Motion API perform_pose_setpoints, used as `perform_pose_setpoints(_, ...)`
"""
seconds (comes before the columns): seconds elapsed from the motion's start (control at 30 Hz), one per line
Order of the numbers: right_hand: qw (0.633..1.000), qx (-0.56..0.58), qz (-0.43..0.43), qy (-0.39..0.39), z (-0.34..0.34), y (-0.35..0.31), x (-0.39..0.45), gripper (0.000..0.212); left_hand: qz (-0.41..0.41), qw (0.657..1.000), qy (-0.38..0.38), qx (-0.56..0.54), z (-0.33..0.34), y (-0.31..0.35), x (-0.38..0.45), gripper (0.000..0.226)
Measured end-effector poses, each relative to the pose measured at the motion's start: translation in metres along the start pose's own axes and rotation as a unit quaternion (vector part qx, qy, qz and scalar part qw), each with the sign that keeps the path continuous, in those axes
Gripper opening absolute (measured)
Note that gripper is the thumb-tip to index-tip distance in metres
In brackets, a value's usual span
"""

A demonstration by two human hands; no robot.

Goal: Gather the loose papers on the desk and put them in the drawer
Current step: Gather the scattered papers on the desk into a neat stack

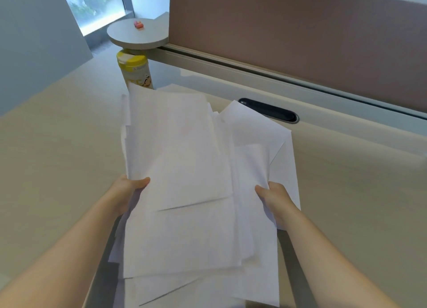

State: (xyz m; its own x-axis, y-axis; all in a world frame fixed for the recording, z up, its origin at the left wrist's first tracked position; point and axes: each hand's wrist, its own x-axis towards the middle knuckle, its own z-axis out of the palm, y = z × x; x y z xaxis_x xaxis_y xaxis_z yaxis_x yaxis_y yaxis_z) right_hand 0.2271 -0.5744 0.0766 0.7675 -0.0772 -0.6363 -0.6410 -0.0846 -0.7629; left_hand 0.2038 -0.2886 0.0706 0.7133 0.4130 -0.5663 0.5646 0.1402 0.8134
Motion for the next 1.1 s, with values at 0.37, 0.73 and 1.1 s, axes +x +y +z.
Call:
perform_pose_setpoints(0.37,0.999,-0.005,-0.001,-0.048,0.042,-0.014,0.024,0.041,-0.084,0.970,-0.157,0.167,0.010,0.016,0.021,0.044)
perform_pose_setpoints(0.73,0.983,0.089,-0.080,0.136,0.028,-0.039,0.049,0.018,0.098,0.972,-0.128,0.170,0.049,0.079,0.059,0.008)
perform_pose_setpoints(1.1,0.913,-0.367,0.000,0.180,0.013,-0.031,0.082,0.089,0.119,0.828,-0.018,0.547,0.068,0.058,0.106,0.088)
